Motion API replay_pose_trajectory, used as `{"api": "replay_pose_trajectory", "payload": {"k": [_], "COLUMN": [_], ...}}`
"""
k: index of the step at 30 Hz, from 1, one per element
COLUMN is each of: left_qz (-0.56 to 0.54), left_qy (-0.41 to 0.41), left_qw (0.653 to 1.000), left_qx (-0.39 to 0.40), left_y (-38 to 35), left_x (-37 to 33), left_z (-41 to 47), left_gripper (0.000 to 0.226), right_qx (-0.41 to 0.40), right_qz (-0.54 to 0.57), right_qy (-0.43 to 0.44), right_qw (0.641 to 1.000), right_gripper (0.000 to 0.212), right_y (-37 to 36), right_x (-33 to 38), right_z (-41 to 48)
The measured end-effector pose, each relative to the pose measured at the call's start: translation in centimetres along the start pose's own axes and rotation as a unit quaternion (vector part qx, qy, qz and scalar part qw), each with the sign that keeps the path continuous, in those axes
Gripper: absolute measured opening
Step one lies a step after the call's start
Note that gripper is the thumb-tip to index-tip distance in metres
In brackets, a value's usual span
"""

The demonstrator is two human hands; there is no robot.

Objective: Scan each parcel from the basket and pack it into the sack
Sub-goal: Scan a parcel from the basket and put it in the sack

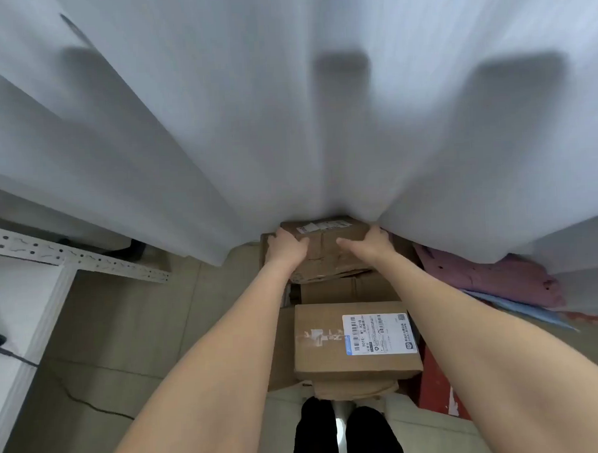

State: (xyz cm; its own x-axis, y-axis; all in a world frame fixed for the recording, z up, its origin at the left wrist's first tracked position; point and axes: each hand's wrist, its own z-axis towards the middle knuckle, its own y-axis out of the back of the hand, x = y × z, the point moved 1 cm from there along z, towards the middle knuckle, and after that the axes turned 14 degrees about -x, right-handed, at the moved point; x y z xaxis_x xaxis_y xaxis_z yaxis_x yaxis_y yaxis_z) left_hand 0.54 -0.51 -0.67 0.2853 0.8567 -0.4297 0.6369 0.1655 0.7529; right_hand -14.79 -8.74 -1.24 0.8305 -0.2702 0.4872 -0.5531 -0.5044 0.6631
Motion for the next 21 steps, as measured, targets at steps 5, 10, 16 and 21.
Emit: {"api": "replay_pose_trajectory", "payload": {"k": [5, 10, 16, 21], "left_qz": [-0.089, -0.173, -0.285, -0.311], "left_qy": [0.093, 0.141, 0.227, 0.225], "left_qw": [0.992, 0.973, 0.93, 0.923], "left_qx": [0.009, 0.053, 0.054, 0.002], "left_y": [-2.1, -3.2, -1.1, 3.0], "left_x": [0.8, 1.5, 1.0, 0.1], "left_z": [2.3, 3.1, 1.4, -1.5], "left_gripper": [0.075, 0.068, 0.075, 0.06], "right_qx": [-0.003, 0.004, -0.034, -0.026], "right_qz": [0.059, 0.111, 0.213, 0.206], "right_qy": [-0.037, -0.06, -0.102, -0.13], "right_qw": [0.998, 0.992, 0.971, 0.969], "right_gripper": [0.102, 0.09, 0.078, 0.062], "right_y": [-1.8, -2.5, -0.9, 1.8], "right_x": [-0.2, -0.8, 0.4, 2.3], "right_z": [3.5, 4.8, 2.9, -0.4]}}
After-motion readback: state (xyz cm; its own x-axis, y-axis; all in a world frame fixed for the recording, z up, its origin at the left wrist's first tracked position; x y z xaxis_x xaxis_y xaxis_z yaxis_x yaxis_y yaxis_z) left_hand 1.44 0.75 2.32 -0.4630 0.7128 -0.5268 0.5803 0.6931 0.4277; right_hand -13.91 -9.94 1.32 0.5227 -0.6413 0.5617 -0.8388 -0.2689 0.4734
